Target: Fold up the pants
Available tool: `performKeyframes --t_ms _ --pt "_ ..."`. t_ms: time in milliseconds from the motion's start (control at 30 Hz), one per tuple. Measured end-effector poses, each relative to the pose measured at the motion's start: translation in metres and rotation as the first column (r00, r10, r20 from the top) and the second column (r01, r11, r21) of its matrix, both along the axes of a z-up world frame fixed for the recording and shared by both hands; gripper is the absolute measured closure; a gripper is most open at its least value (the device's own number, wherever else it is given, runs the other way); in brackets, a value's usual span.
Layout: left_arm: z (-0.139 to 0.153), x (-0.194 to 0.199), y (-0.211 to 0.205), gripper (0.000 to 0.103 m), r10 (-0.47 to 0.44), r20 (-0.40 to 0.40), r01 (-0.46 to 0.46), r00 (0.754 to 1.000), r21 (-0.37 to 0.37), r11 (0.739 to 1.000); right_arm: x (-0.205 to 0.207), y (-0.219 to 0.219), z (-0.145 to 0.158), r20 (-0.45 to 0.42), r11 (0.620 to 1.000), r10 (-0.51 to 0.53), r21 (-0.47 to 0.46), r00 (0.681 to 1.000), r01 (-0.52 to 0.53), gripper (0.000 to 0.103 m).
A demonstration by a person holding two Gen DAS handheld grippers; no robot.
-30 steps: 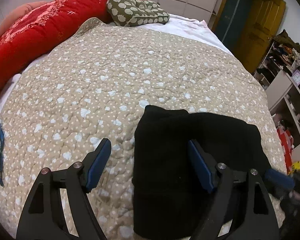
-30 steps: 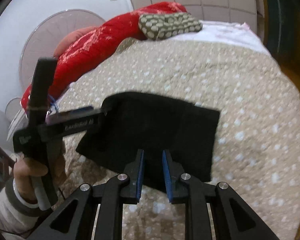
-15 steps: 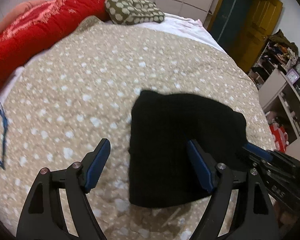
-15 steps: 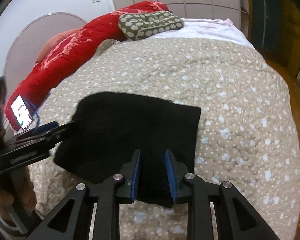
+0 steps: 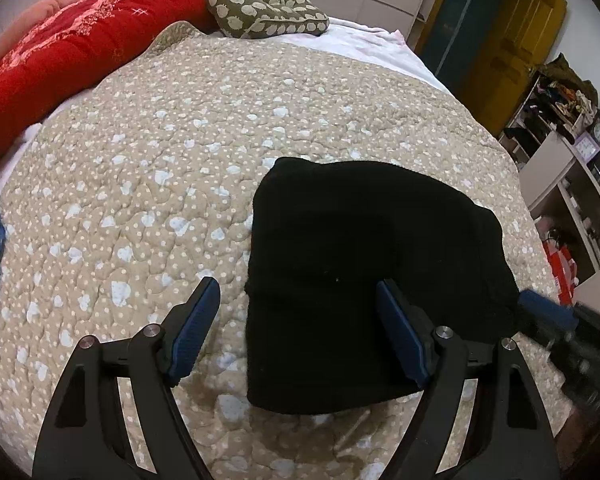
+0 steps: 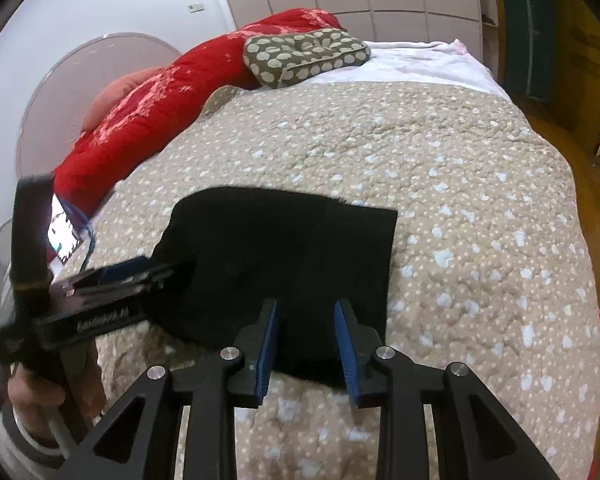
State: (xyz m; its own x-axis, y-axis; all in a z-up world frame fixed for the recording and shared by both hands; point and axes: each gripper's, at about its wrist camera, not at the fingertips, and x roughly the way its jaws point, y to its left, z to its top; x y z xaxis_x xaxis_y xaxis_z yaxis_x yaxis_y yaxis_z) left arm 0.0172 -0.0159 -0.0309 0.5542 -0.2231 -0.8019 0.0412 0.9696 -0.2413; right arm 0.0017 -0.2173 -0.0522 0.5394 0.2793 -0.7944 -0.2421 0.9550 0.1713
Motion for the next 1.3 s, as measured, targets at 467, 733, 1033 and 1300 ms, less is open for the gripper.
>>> performKeyframes --t_ms 467,733,1033,1300 --pt "-0.002 0.000 0.000 0.021 0.011 -0.003 -0.011 1.000 -0.012 1.000 0.003 0.003 0.001 0.009 1.000 -0.006 -0.005 1.000 0.006 0.067" --pt "-0.004 0.000 0.000 0.020 0.011 -0.004 -0.011 1.000 -0.018 1.000 0.009 0.002 -0.014 -0.024 1.000 -0.012 0.005 1.000 0.012 0.065" --pt "-0.002 0.002 0.005 0.020 0.006 -0.021 -0.008 1.000 -0.058 0.998 0.012 -0.011 -0.005 -0.016 0.998 -0.049 0.030 0.999 0.050 0.062" --pt "-0.002 0.004 0.004 0.020 0.003 -0.020 -0.004 1.000 -0.057 0.998 0.016 -0.006 -0.007 -0.023 0.999 -0.039 0.025 0.999 0.040 0.059"
